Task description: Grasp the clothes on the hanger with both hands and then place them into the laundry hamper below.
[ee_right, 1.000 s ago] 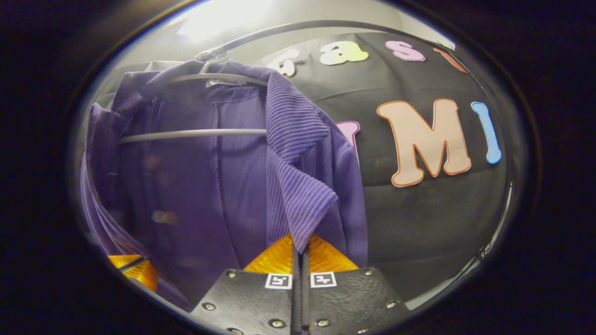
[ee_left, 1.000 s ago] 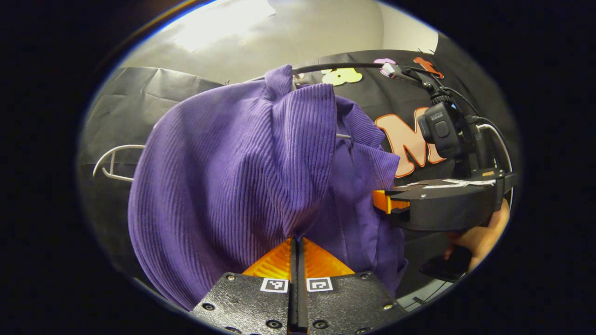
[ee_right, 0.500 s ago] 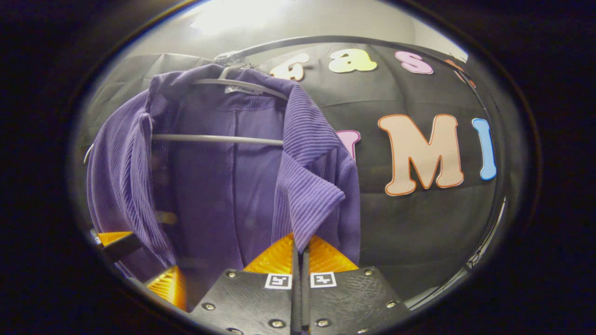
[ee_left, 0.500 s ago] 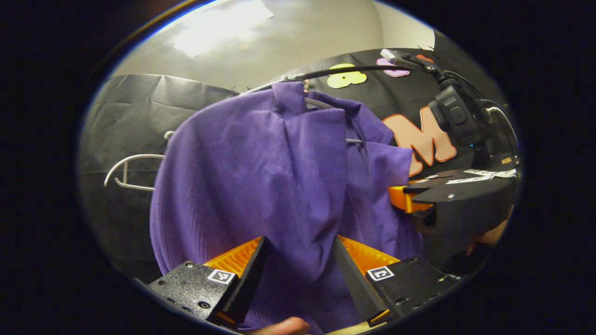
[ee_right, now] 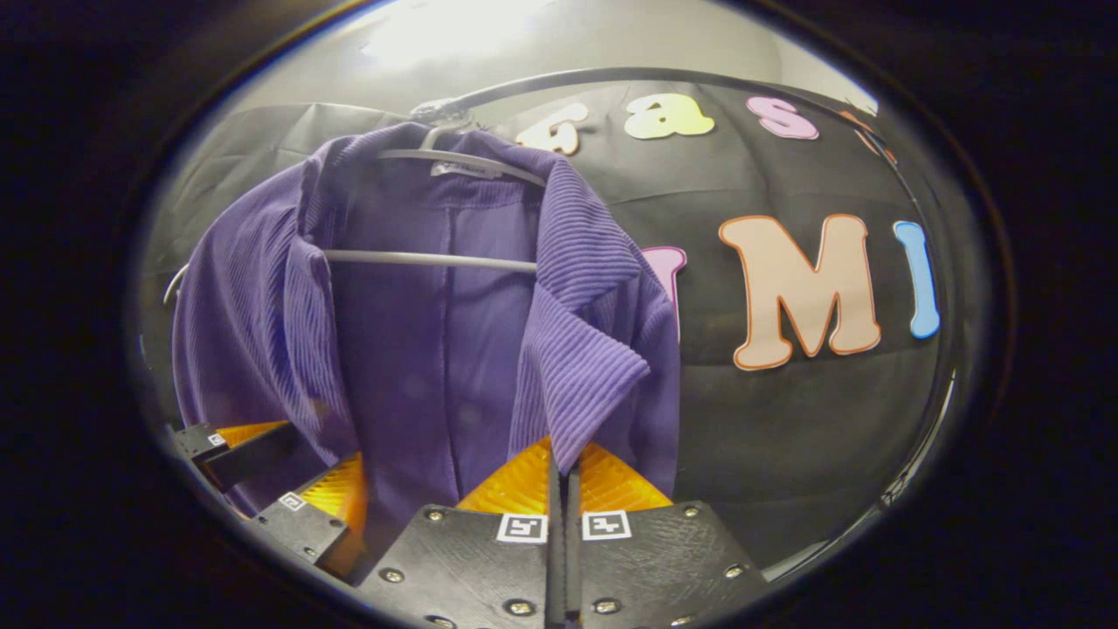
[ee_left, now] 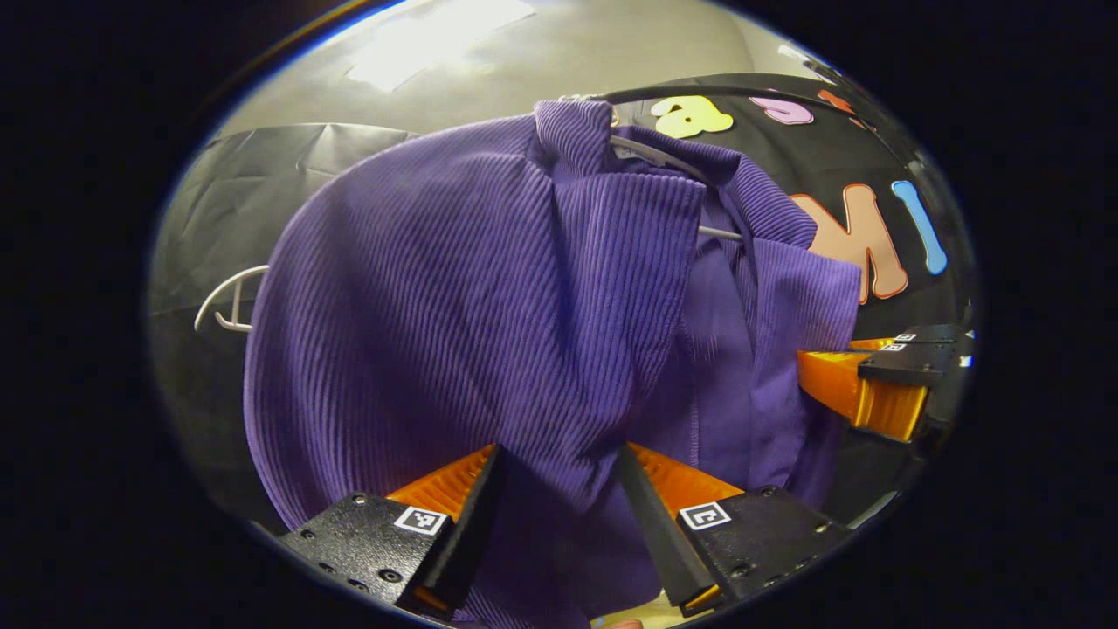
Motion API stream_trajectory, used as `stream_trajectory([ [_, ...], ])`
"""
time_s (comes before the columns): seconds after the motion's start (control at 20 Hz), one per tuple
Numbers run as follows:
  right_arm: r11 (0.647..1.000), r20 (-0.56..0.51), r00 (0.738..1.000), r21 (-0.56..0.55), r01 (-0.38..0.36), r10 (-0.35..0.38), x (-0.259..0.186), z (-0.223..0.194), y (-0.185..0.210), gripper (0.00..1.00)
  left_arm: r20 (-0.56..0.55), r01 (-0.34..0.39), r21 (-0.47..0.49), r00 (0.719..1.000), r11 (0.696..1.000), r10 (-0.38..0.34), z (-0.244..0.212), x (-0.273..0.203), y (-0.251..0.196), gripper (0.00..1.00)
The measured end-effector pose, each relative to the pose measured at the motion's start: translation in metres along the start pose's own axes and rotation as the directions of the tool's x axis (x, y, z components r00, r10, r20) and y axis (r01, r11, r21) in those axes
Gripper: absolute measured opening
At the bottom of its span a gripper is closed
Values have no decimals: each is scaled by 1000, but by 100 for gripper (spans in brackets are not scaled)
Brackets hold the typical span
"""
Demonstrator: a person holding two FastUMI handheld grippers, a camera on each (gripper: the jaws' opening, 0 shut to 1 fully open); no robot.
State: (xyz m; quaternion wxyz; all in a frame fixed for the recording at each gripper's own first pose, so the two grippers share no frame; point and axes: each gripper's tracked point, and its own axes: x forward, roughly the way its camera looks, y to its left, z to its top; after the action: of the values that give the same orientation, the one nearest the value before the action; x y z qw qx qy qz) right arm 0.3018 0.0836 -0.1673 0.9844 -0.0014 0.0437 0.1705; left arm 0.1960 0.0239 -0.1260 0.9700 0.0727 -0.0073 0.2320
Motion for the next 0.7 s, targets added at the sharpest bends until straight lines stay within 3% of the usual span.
stream_trajectory([
  [0.1, 1000, 2, 1000, -10, 0, 0, -2, 1, -2, 0, 19, 6, -13, 1000, 1000, -6, 3, 1, -8, 85],
  [0.15, 1000, 3, 1000, 8, -11, 11, 0, -2, 0, 1, 26, 22, -18, 999, 1000, -21, 5, 0, -14, 93],
  [0.2, 999, 5, 1000, 29, -15, 15, 1, -2, -3, 4, 48, 42, -13, 998, 999, -42, 11, -6, -19, 94],
  [0.25, 999, 6, 1000, 47, -17, 17, 0, -3, -5, 1, 74, 41, 11, 996, 999, -42, 16, -7, -20, 99],
  [0.4, 998, 11, 1000, 53, -17, 16, 1, -2, -9, 0, 113, -5, 77, 994, 997, -4, 28, -1, -13, 99],
  [0.5, 1000, 10, 1000, 21, -21, 21, 2, -1, -7, 0, 81, -19, 65, 997, 998, 14, 24, 6, -6, 99],
  [0.65, 1000, 10, 1000, 2, -30, 30, 4, 0, -5, 0, 80, -58, 71, 995, 996, 52, 25, 11, 6, 75],
  [0.7, 999, 13, 999, 5, -36, 35, 5, -1, -4, 1, 90, -66, 73, 994, 995, 59, 29, 9, 8, 61],
])
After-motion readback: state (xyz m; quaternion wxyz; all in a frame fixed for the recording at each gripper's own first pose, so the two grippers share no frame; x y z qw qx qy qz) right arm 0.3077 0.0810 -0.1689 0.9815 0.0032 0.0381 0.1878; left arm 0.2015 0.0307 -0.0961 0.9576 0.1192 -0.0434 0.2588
